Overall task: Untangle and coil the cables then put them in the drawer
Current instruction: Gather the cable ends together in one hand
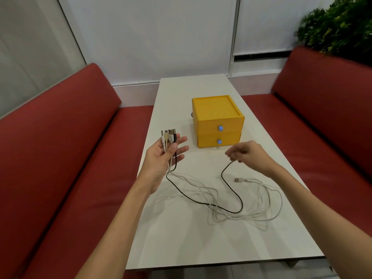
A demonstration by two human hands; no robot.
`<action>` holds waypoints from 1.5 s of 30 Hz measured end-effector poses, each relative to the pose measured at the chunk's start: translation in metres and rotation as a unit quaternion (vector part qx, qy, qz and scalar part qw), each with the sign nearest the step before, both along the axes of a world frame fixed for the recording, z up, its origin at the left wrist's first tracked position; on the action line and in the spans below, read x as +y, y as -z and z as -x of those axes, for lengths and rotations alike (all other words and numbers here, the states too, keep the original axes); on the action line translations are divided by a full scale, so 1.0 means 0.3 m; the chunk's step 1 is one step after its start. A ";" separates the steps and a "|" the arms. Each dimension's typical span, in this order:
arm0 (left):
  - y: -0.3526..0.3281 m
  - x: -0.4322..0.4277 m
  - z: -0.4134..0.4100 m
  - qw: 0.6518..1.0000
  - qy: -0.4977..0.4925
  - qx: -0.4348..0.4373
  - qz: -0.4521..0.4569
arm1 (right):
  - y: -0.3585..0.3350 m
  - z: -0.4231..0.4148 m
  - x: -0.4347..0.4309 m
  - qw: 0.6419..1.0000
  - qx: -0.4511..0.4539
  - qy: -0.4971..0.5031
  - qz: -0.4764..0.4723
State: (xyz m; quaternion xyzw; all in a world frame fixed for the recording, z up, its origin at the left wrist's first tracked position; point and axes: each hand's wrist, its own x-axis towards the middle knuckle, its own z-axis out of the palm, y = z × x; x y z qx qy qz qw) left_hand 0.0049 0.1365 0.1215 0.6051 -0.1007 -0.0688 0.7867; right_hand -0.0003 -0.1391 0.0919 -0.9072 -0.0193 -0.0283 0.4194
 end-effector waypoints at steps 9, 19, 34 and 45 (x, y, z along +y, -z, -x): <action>0.003 -0.068 0.011 0.994 0.077 -0.025 -0.072 | -0.228 -0.013 0.221 0.989 -0.050 -0.109 -0.083; -0.038 -0.105 -0.003 0.989 0.106 -0.048 -0.088 | -0.364 -0.069 0.246 0.982 -0.050 -0.182 0.004; -0.043 -0.138 -0.014 0.987 0.113 -0.051 -0.101 | -0.367 -0.054 0.197 0.984 -0.061 -0.164 -0.028; -0.064 -0.139 -0.008 0.988 0.130 -0.037 -0.079 | -0.384 -0.034 0.148 0.985 -0.037 -0.151 -0.072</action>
